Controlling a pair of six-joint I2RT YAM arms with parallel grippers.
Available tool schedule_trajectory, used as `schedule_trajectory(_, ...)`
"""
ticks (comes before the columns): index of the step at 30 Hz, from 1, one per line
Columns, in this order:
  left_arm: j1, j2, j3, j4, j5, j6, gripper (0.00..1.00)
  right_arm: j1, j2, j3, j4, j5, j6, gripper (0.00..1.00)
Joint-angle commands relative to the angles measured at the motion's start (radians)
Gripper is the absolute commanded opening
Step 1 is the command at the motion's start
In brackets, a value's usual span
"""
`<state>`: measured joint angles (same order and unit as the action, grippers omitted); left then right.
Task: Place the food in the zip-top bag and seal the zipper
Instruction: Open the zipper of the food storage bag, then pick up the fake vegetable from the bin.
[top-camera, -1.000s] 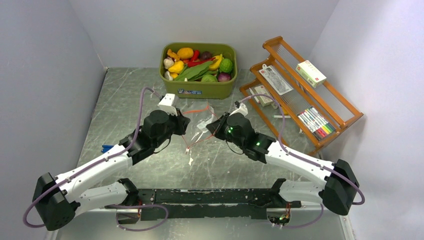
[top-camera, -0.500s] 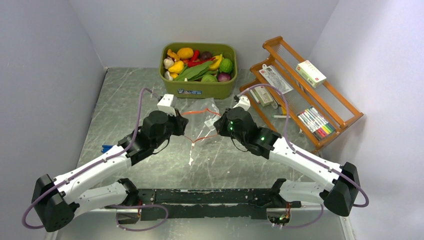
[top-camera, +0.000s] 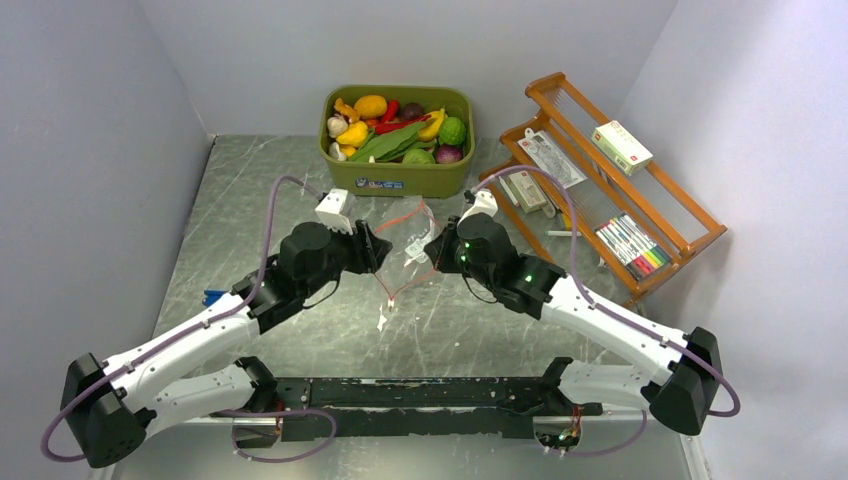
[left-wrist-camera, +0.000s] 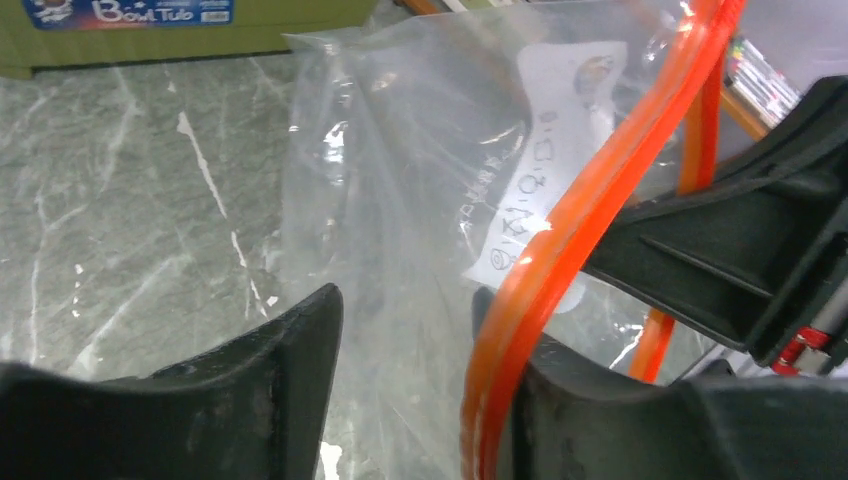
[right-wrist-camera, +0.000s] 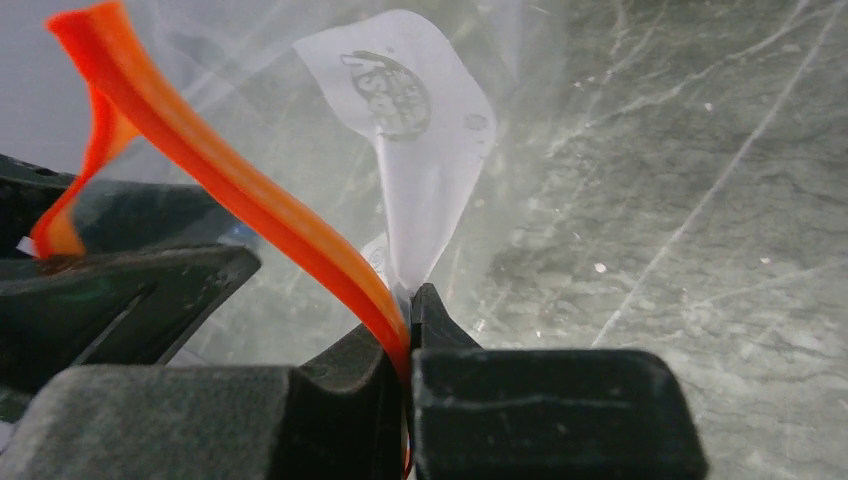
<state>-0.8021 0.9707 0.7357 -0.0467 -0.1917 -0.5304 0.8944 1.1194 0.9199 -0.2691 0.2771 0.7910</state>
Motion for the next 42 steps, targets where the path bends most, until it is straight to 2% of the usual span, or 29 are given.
schedule_trajectory(1,0.005,-0.024,0.033,0.06,0.123,0.051,0.58,0.002,-0.02,0.064,-0.087,0.056,-0.084,0.0)
schedule_trajectory(2,0.005,-0.023,0.049,0.053,0.144,0.061,0.71,0.001,-0.022,0.073,-0.124,0.083,-0.109,0.0)
schedule_trajectory(3,0.006,-0.021,0.07,0.037,0.151,0.07,0.79,0.002,-0.028,0.109,-0.157,0.114,-0.13,0.0)
schedule_trajectory(9,0.005,0.001,0.213,-0.081,0.117,0.14,0.87,-0.001,-0.071,0.199,-0.316,0.243,-0.194,0.0)
schedule_trajectory(13,0.007,0.039,0.277,-0.115,0.014,0.21,0.94,0.0,-0.093,0.213,-0.378,0.282,-0.203,0.0)
schedule_trajectory(15,0.022,0.082,0.319,-0.146,-0.04,0.241,0.93,0.0,-0.107,0.201,-0.385,0.282,-0.202,0.0)
schedule_trajectory(17,0.061,0.138,0.368,-0.173,-0.05,0.265,0.88,0.0,-0.126,0.181,-0.378,0.277,-0.201,0.0)
schedule_trajectory(24,0.278,0.364,0.574,-0.212,0.058,0.34,0.69,0.0,-0.158,0.158,-0.344,0.21,-0.216,0.0)
schedule_trajectory(27,0.353,0.496,0.685,-0.242,0.099,0.382,0.66,0.0,-0.162,0.158,-0.34,0.191,-0.222,0.0)
schedule_trajectory(31,0.409,0.682,0.837,-0.253,0.062,0.447,0.66,0.0,-0.176,0.139,-0.321,0.152,-0.222,0.0)
schedule_trajectory(40,0.487,1.045,1.192,-0.308,0.022,0.547,0.8,0.001,-0.174,0.176,-0.349,0.119,-0.219,0.0)
schedule_trajectory(42,0.502,1.116,1.312,-0.35,0.046,0.568,0.82,0.001,-0.174,0.184,-0.357,0.114,-0.218,0.0)
